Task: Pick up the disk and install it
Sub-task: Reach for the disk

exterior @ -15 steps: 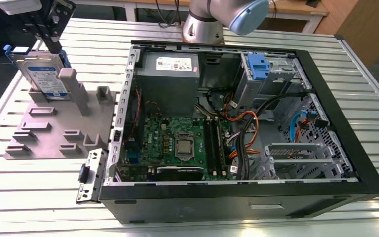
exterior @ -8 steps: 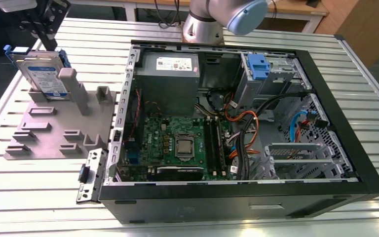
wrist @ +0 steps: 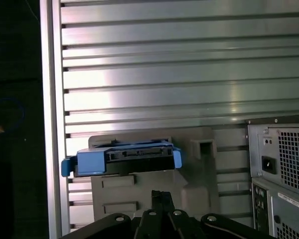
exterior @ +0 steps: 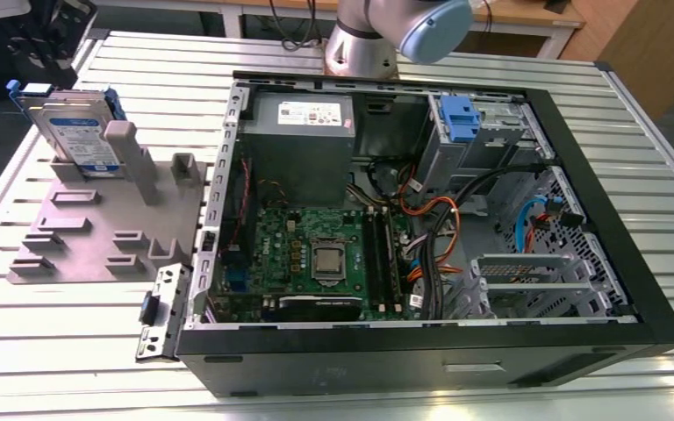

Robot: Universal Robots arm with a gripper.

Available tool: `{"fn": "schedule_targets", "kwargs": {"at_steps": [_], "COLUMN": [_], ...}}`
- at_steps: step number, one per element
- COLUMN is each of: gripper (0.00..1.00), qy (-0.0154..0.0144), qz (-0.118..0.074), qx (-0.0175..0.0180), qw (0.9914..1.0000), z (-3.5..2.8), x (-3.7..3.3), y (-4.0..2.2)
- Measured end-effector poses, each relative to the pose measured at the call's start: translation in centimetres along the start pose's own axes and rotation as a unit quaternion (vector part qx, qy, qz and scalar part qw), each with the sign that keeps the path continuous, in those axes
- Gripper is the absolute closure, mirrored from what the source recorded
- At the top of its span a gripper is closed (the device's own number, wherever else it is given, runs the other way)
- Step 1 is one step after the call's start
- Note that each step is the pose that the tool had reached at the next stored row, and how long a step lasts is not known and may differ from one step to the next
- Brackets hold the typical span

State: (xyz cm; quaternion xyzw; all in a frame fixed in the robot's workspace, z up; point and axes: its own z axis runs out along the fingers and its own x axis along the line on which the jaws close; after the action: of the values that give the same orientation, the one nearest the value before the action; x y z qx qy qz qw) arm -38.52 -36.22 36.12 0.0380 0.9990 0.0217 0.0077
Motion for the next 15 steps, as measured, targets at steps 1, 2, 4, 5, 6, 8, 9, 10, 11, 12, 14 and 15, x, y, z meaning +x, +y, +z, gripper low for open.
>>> {"fn": "schedule_targets", "kwargs": {"at_steps": [1, 2, 4, 5, 6, 8, 9, 10, 11, 12, 14, 15], "gripper": [0.89, 0.89, 0.89, 0.89, 0.89, 0.89, 0.89, 0.89, 0.89, 0.89, 0.89, 0.89], "qy": [0.0004, 0.0009, 0.0016, 0.0019, 0.0024, 0.0033, 0.0038, 0.0043, 0.0047, 0.0051, 0.0061, 0.0069], "qz": [0.000, 0.000, 0.000, 0.000, 0.000, 0.000, 0.000, 0.000, 0.000, 0.000, 0.000, 0.000], "qx": [0.0001, 0.0001, 0.0002, 0.0001, 0.0002, 0.0003, 0.0003, 0.0004, 0.0004, 0.0004, 0.0005, 0.0006], "qw": [1.00000, 1.00000, 1.00000, 1.00000, 1.00000, 0.99999, 0.99999, 0.99999, 0.99999, 0.99999, 0.99998, 0.99998], "z": [0.08, 0.15, 0.31, 0.40, 0.47, 0.63, 0.71, 0.80, 0.88, 0.96, 1.11, 1.19], "x": [0.35, 0.64, 1.25, 1.55, 1.84, 2.42, 2.72, 3.00, 3.30, 3.59, 4.16, 4.40], "y": [0.05, 0.11, 0.22, 0.29, 0.34, 0.48, 0.56, 0.64, 0.73, 0.81, 0.97, 1.07]}}
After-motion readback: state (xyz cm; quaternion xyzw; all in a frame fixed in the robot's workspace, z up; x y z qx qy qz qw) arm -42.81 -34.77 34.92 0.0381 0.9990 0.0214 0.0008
